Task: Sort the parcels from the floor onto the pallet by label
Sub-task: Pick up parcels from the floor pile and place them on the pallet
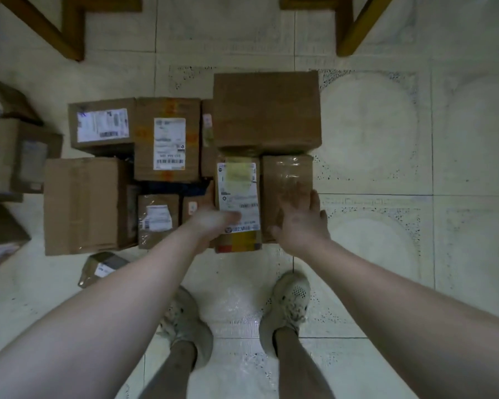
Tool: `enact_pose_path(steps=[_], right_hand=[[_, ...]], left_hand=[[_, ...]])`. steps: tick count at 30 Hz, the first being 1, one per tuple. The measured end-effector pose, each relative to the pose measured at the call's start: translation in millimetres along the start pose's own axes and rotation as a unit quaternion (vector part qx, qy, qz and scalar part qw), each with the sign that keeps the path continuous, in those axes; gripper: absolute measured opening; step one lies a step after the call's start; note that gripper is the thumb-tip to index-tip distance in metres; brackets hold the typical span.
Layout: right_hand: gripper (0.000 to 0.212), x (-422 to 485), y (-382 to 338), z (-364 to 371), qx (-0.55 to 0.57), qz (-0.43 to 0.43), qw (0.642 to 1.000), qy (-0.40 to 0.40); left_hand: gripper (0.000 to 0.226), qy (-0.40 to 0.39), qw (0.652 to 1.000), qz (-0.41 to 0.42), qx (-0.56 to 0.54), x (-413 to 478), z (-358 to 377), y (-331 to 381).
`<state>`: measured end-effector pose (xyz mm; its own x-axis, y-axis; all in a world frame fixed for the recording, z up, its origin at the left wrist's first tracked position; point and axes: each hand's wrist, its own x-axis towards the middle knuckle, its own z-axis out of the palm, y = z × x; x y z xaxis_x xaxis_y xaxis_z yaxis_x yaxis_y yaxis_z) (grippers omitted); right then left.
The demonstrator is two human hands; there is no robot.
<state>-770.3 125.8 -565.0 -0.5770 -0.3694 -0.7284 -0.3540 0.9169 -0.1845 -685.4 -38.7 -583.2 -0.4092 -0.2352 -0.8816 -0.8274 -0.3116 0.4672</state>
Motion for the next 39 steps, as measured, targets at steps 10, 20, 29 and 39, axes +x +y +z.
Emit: enact_pose_path(steps=[10, 20, 29, 39], right_hand=[[0.067, 12.0, 7.2, 31.5, 0.037, -0.01, 0.999, -0.033], [0.072, 14.2, 1.5, 24.9, -0.001, 0.01, 0.999, -0.051], [0.069, -2.8, -18.0, 2.0, -0.01, 0.027, 0.999, -0.029], [0.062, -58.8, -92.1, -7.8, 0.024, 0.04, 0.999, 0.017]], left_hand=[[0.074, 0.02, 1.0, 0.016, -0.015, 42.8, 18.9, -1.8], [0.063, 0.017, 0.997, 0.038, 0.065, 49.7, 14.7, -9.4], [0.081, -0.004, 0.981, 0.042, 0.19, 24.4, -11.5, -11.5], [0.081, 0.033, 0.966, 0.087, 0.243, -52.3, -119.8, -5.3]])
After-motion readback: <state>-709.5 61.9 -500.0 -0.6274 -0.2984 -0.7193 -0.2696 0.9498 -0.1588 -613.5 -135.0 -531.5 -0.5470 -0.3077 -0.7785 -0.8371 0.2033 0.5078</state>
